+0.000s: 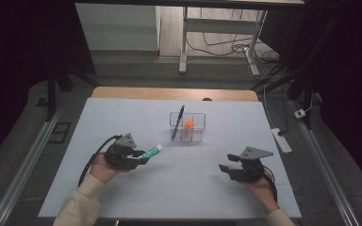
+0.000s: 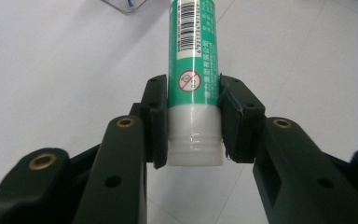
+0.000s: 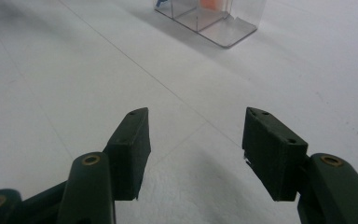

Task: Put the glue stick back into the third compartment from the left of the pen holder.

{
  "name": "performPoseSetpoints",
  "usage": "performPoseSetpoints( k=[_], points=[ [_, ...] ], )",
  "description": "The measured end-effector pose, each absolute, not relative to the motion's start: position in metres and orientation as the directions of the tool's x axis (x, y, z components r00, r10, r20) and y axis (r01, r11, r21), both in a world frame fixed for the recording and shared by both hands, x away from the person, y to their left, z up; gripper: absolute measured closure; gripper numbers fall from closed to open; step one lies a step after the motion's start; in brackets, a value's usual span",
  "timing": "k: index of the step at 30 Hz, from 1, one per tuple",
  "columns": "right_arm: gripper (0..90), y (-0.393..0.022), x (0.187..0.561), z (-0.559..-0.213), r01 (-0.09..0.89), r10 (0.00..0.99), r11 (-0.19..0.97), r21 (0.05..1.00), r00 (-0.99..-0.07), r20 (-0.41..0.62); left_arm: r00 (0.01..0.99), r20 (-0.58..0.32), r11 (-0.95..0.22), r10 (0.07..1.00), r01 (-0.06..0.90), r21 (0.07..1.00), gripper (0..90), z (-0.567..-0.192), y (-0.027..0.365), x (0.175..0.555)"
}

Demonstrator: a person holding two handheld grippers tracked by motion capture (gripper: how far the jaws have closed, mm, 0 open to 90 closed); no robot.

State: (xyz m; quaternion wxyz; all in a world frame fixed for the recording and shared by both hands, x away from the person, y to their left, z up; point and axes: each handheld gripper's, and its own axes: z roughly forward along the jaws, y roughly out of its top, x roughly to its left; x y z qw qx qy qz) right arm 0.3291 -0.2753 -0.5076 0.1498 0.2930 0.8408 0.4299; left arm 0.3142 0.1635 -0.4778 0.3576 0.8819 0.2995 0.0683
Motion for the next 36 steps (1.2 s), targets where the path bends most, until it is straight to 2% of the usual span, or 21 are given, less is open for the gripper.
performPoseSetpoints(
  k=[36],
  points=[
    [39.9, -0.229, 0.323, -0.494, 0.278, 0.529, 0.484, 0.83, -0.848, -0.025, 0.859, -0.072, -0.625, 0.507, 0.424, 0.655, 65.1, -0.482, 0.114, 0.32]
  ],
)
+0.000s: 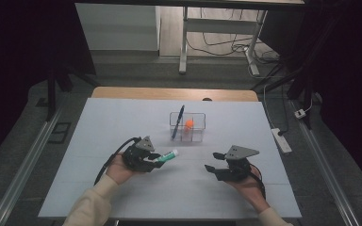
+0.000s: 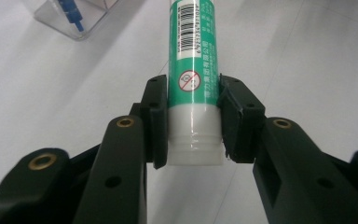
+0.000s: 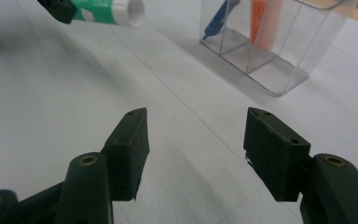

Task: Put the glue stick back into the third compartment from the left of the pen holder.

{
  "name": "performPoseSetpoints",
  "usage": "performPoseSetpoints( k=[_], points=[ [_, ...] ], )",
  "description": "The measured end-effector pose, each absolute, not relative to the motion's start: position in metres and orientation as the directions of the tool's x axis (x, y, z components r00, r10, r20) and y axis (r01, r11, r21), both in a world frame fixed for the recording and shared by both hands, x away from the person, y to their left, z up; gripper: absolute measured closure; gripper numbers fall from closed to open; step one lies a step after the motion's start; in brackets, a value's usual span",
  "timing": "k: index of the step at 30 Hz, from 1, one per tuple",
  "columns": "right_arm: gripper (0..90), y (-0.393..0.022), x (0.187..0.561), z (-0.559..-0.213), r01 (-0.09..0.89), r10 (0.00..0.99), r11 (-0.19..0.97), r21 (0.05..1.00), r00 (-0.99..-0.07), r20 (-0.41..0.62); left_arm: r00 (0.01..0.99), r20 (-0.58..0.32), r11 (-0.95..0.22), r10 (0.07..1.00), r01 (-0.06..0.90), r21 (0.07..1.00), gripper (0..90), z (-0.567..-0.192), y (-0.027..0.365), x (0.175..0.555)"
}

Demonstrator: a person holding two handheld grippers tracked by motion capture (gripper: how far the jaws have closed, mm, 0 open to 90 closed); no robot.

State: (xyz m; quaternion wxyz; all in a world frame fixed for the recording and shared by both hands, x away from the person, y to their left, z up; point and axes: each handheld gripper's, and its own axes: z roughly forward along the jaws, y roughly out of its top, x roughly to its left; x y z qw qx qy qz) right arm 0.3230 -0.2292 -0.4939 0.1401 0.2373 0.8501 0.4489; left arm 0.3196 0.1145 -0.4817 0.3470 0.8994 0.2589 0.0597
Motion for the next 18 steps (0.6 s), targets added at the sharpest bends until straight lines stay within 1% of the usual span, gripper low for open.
performPoseSetpoints(
  k=[4, 18],
  points=[
    [39.6, -0.223, 0.323, -0.493, 0.269, 0.516, 0.488, 0.83, -0.856, -0.026, 0.864, -0.057, -0.637, 0.5, 0.412, 0.651, 65.1, -0.483, 0.108, 0.321],
    [39.4, -0.204, 0.327, -0.488, 0.232, 0.476, 0.516, 0.824, -0.878, -0.051, 0.888, -0.061, -0.667, 0.457, 0.387, 0.636, 65.2, -0.484, 0.089, 0.322]
  ],
)
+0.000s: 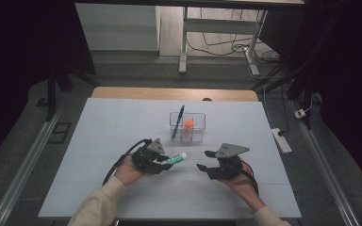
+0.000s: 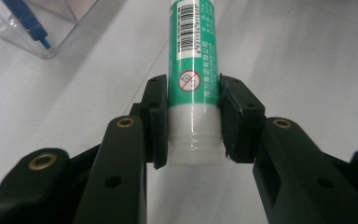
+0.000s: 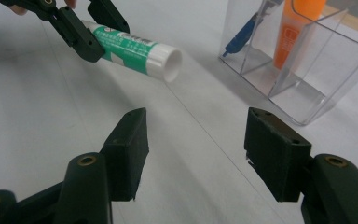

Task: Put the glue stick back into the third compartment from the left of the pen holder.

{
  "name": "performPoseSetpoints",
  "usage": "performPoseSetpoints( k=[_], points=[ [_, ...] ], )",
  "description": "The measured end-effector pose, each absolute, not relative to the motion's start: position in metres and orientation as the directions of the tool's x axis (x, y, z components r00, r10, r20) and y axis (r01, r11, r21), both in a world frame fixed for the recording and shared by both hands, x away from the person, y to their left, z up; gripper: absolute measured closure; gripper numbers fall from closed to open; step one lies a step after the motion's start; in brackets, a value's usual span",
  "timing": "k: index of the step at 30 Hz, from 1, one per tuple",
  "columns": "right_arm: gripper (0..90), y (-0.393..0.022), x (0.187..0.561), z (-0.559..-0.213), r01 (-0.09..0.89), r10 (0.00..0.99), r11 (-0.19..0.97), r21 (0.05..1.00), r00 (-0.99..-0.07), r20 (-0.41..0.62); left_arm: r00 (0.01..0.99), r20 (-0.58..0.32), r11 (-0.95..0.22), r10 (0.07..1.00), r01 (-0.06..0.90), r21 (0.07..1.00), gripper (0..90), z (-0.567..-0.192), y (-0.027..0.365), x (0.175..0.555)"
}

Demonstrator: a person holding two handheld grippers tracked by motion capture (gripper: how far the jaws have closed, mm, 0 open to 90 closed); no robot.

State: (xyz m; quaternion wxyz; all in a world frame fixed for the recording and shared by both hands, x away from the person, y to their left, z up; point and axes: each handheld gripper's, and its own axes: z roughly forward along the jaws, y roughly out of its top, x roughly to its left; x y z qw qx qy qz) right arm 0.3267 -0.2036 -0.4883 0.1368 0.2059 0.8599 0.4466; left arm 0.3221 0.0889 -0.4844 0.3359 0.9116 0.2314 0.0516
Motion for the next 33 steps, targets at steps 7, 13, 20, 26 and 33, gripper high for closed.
performPoseSetpoints(
  k=[7, 13, 20, 26, 33],
  points=[
    [38.2, -0.191, 0.328, -0.487, 0.209, 0.453, 0.547, 0.811, -0.888, -0.077, 0.896, -0.059, -0.679, 0.44, 0.375, 0.631, 65.2, -0.485, 0.084, 0.322],
    [37.7, -0.18, 0.328, -0.485, 0.179, 0.425, 0.565, 0.806, -0.9, -0.098, 0.902, -0.059, -0.69, 0.427, 0.367, 0.623, 65.2, -0.485, 0.079, 0.323],
    [37.6, -0.172, 0.328, -0.483, 0.152, 0.396, 0.589, 0.794, -0.91, -0.12, 0.906, -0.074, -0.697, 0.417, 0.371, 0.614, 65.2, -0.488, 0.074, 0.324],
    [38.9, -0.165, 0.326, -0.484, 0.132, 0.355, 0.619, 0.774, -0.926, -0.126, 0.913, -0.085, -0.715, 0.398, 0.367, 0.595, 65.1, -0.49, 0.068, 0.326],
    [40.7, -0.158, 0.323, -0.486, 0.098, 0.301, 0.655, 0.749, -0.943, -0.14, 0.921, -0.093, -0.729, 0.377, 0.358, 0.584, 65.1, -0.492, 0.06, 0.325]
  ],
)
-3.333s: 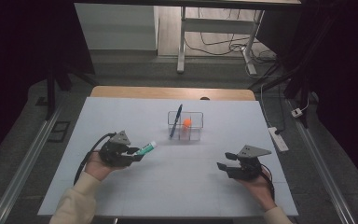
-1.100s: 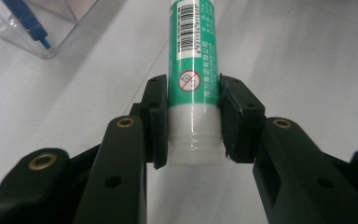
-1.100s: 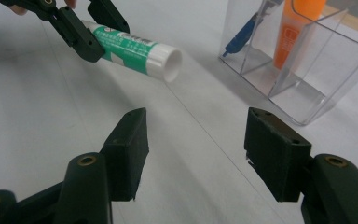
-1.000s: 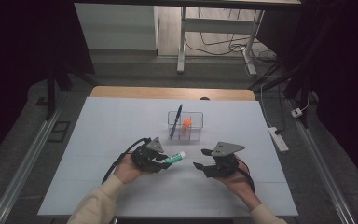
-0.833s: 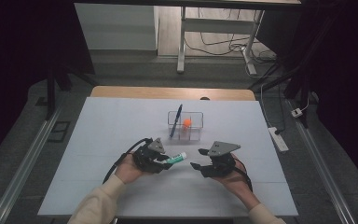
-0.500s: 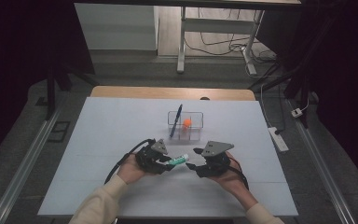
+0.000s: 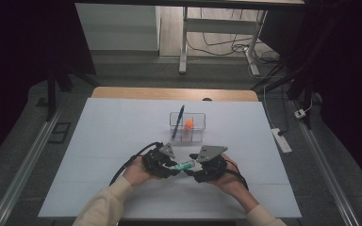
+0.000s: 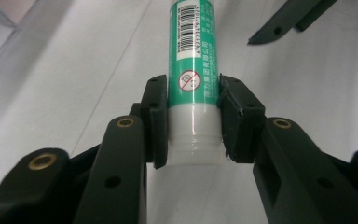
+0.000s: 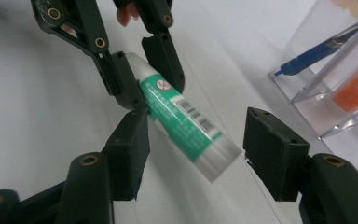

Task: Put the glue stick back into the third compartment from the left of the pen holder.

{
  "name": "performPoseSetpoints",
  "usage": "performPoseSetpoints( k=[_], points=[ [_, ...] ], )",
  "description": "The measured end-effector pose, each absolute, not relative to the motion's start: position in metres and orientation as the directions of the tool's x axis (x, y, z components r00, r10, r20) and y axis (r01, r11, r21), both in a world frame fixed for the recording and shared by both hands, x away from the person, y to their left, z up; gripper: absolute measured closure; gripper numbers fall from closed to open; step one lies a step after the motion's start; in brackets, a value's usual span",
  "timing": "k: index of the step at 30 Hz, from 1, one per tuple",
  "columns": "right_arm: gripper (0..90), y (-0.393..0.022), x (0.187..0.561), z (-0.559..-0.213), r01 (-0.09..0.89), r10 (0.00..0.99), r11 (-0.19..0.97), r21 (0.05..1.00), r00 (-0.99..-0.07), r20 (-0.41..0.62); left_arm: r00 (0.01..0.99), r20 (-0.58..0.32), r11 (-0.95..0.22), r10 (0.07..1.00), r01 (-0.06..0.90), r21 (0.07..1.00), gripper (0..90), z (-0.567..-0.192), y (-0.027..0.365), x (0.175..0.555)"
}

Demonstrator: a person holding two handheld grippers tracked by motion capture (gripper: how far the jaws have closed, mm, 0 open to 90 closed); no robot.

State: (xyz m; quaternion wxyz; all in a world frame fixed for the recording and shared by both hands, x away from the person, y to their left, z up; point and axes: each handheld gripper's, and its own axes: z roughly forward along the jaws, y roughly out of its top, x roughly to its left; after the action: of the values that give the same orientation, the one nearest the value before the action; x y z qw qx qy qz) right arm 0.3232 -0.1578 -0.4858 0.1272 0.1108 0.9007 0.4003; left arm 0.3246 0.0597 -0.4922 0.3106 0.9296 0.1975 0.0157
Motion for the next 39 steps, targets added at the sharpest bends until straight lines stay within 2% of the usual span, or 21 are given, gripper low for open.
performPoseSetpoints(
  k=[8, 14, 21, 29, 31, 33, 39],
  points=[
    [45.3, -0.155, 0.323, -0.491, 0.074, 0.242, 0.709, 0.702, -0.959, -0.144, 0.932, -0.105, -0.743, 0.348, 0.342, 0.576, 65.1, -0.491, 0.057, 0.324],
    [47.2, -0.149, 0.318, -0.495, 0.011, 0.181, 0.766, 0.643, -0.963, -0.199, 0.935, -0.121, -0.739, 0.332, 0.338, 0.583, 65.1, -0.49, 0.055, 0.324],
    [56.3, -0.139, 0.31, -0.497, -0.07, 0.115, 0.814, 0.577, -0.954, -0.277, 0.938, -0.15, -0.727, 0.313, 0.338, 0.597, 65.0, -0.486, 0.053, 0.323],
    [63.8, -0.14, 0.309, -0.499, -0.136, 0.055, 0.808, 0.574, -0.952, -0.302, 0.931, -0.178, -0.671, 0.317, 0.353, 0.652, 63.8, -0.483, 0.058, 0.323],
    [65.3, -0.14, 0.309, -0.499, -0.134, 0.059, 0.796, 0.59, -0.953, -0.296, 0.923, -0.177, -0.638, 0.342, 0.367, 0.677, 61.2, -0.481, 0.061, 0.324],
    [65.5, -0.141, 0.31, -0.499, -0.118, 0.076, 0.8, 0.589, -0.953, -0.295, 0.913, -0.165, -0.608, 0.374, 0.375, 0.699, 52.2, -0.478, 0.065, 0.324],
    [65.6, -0.15, 0.317, -0.5, -0.053, 0.141, 0.773, 0.632, -0.957, -0.253, 0.893, -0.142, -0.553, 0.427, 0.382, 0.741, 40.2, -0.474, 0.076, 0.323]
  ],
)
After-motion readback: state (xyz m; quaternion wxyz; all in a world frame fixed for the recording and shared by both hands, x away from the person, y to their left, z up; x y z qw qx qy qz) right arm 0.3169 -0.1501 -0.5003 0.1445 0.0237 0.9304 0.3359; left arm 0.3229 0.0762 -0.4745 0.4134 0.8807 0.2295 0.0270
